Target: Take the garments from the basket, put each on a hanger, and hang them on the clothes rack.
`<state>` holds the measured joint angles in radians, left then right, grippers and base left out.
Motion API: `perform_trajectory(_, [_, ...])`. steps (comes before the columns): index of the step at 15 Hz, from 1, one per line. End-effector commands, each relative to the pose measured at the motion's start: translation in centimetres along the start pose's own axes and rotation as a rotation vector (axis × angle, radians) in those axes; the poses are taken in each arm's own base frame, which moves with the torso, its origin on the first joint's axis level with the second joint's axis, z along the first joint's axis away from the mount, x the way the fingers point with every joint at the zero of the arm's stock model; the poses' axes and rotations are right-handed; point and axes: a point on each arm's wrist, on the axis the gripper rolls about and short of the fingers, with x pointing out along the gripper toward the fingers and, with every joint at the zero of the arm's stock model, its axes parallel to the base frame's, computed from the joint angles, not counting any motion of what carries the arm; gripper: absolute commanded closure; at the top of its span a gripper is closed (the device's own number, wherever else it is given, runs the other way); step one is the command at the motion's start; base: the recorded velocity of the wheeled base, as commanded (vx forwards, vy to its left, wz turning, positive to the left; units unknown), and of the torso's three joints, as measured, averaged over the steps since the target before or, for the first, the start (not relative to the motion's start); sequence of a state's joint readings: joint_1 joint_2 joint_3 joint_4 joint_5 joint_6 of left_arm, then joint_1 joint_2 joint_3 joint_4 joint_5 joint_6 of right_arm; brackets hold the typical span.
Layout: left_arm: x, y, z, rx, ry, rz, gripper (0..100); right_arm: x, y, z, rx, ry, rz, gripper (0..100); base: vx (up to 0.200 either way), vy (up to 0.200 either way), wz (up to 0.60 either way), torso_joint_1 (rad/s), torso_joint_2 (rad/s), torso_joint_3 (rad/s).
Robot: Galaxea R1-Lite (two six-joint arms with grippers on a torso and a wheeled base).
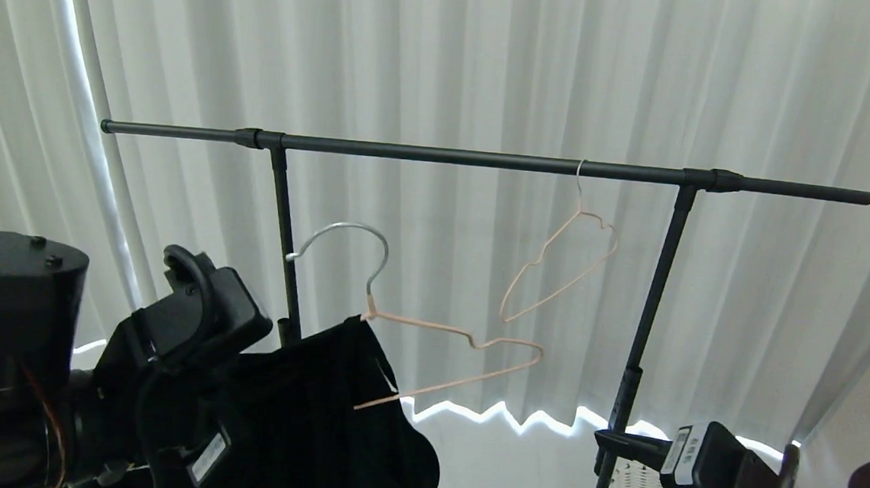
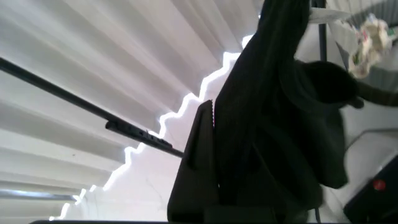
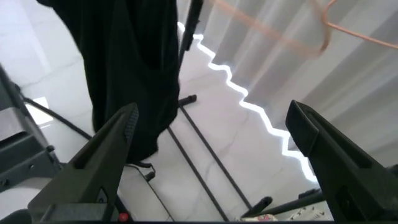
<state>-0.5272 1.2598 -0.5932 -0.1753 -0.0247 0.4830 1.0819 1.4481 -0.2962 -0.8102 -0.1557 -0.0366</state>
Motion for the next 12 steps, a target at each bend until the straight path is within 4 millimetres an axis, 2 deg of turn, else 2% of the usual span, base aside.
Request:
perform_trajectory(1, [0.3,0.8,1.7,-0.015,-0.044,0.023,100,1.7,-0.3,-0.2,0.016,0.042,-0.023,0,0.0,0.0,0.0,0.0,0.0,0.0])
perform_trajectory(5, [0.3,1.5,3.9,-0.006,-0.113,0.033,100,4.6,-0.1,2.2,0.159,-0.015,-0.037,0,0.0,0.0,0.0,0.0,0.0,0.0])
perform_trajectory(8, [0.7,1.4,5.3,0.007,-0.148,0.016,100,7.5,0.1,4.0,0.236,-0.061,-0.102,0,0.0,0.0,0.0,0.0,0.0,0.0])
perform_trajectory(10, [0.7,1.2,5.6,0.013,-0.159,0.005,100,8.6,0.1,4.5,0.262,-0.073,-0.134,0,0.0,0.0,0.0,0.0,0.0,0.0])
perform_trajectory(12, [0.7,0.9,5.7,0.018,-0.164,-0.005,100,9.2,0.3,3.8,0.254,-0.047,-0.157,0,0.0,0.0,0.0,0.0,0.0,0.0])
